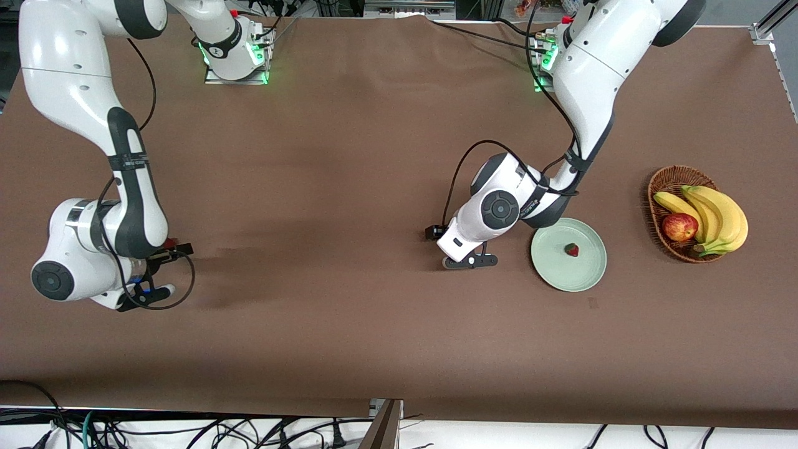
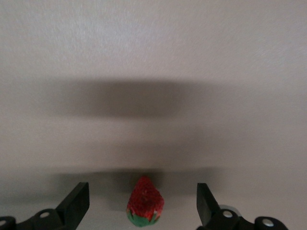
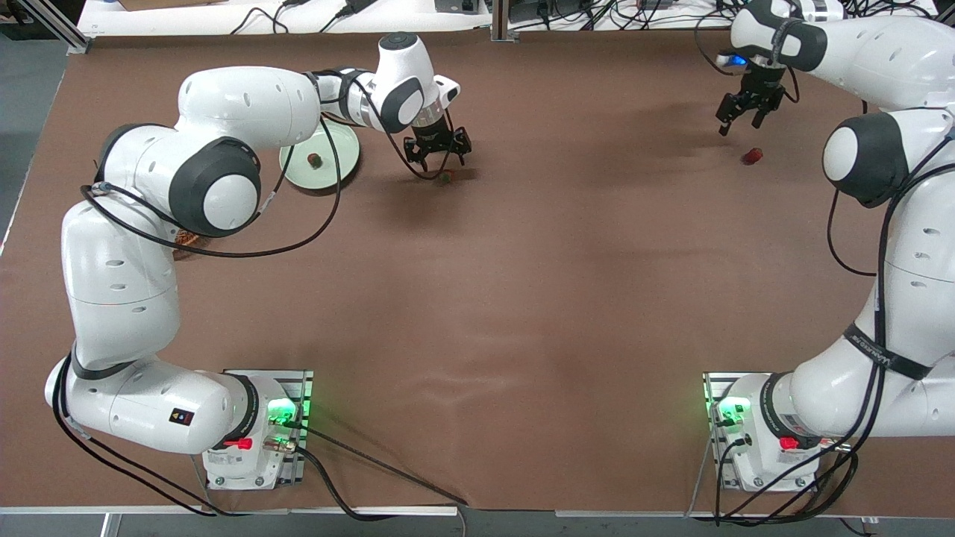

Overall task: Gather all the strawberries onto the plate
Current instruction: 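Grasp the middle strawberry with the left gripper while the right grasps the last, then place the strawberry on the plate while the right gripper lifts the last, then carry the last strawberry mid-table with the right gripper and release it, then grasp the last strawberry with the left gripper while the right gripper withdraws, then lower the strawberry onto the plate with the left gripper and open it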

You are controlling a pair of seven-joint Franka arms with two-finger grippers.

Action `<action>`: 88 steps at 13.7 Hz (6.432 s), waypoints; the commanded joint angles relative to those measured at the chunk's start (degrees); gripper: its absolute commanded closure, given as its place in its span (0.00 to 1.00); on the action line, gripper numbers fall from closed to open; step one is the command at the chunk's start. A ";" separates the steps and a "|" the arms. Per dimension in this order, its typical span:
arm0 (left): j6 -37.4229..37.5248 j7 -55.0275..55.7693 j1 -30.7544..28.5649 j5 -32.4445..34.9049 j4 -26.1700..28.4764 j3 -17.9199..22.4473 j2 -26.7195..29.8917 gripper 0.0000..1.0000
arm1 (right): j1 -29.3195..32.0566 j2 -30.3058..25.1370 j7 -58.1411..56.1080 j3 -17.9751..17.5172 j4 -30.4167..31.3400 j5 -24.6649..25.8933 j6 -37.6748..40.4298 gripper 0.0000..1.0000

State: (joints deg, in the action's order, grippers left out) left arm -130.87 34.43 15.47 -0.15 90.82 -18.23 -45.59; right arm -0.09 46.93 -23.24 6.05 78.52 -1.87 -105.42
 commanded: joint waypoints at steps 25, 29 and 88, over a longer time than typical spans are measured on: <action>18.02 -31.00 -13.89 14.21 0.15 2.58 6.74 0.72 | 2.82 -1.58 -4.63 -1.21 5.34 -0.84 -0.05 0.92; 18.02 -35.12 -15.38 14.21 0.15 2.85 6.30 0.60 | 1.15 -1.49 12.28 -10.59 -0.21 -4.45 2.85 0.92; 18.18 7.46 -5.61 -3.30 -4.77 2.93 6.38 0.94 | 2.73 -46.49 26.06 -10.80 9.72 1.43 24.74 0.00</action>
State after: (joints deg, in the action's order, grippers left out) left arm -117.22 50.18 12.70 -5.73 85.64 -15.45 -41.93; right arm 2.24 1.63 3.68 -4.39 86.59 0.22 -79.72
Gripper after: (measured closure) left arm 0.674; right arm 0.000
